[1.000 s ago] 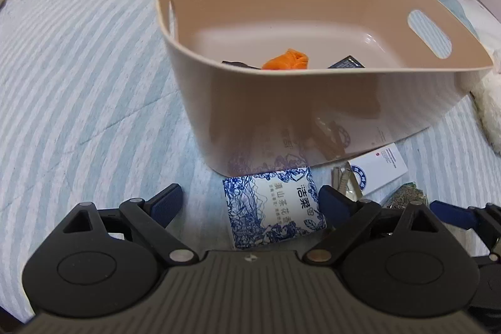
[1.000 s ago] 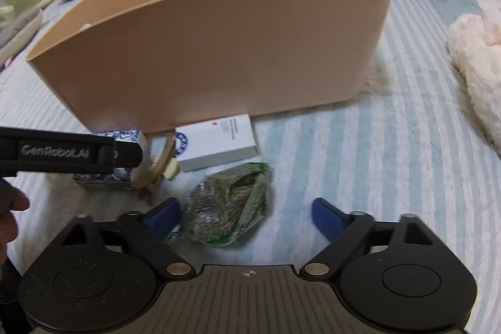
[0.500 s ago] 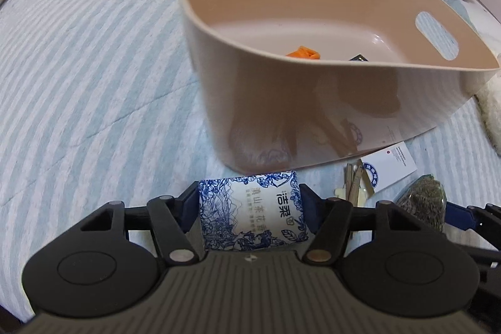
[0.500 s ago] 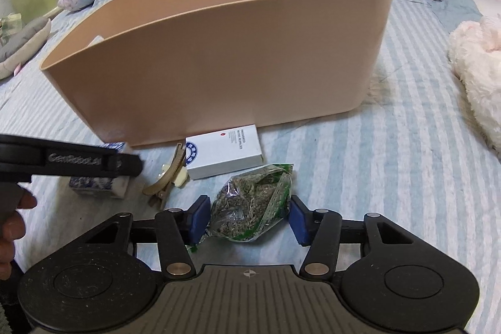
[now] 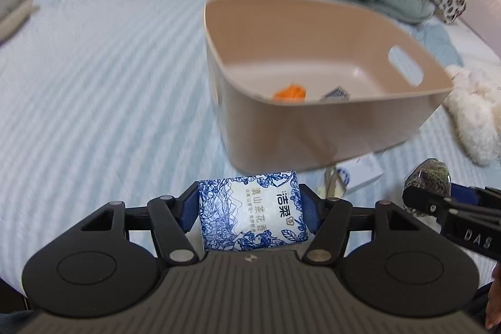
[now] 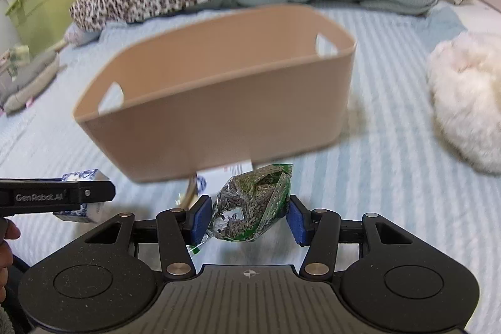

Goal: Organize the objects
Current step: 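Grasp the blue-and-white box with the left tool while the right tool grasps the green herb bag, then carry both items over the basket and open both tools to drop them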

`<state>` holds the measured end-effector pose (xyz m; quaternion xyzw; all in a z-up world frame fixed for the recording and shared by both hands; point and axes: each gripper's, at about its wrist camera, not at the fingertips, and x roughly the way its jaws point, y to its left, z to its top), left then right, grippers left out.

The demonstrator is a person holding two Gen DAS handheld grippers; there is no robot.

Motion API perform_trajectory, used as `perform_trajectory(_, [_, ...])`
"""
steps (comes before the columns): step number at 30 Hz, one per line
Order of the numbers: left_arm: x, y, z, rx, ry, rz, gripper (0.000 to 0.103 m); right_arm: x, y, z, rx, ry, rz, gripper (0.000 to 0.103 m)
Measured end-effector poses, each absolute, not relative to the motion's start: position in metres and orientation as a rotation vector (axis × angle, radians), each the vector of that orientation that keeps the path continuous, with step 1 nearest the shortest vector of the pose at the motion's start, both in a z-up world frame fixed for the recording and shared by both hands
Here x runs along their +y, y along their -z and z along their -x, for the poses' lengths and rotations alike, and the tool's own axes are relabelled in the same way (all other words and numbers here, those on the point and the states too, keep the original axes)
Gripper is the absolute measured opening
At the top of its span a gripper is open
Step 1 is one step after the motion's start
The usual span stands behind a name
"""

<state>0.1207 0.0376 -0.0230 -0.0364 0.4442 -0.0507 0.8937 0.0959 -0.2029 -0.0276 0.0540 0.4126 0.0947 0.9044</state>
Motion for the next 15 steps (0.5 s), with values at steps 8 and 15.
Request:
perform_trajectory(8, [0.041, -0.027, -0.108, 0.800, 0.098, 0.081, 0.065, -0.216, -0.025, -0.099, 0.718, -0.220, -0.163, 0.049])
perform_trajectory(15, [0.039, -0.063, -0.119, 0.708, 0.089, 0.093, 0.065, -0.221, -0.052, -0.119, 0.634, -0.221, -0.161, 0.049])
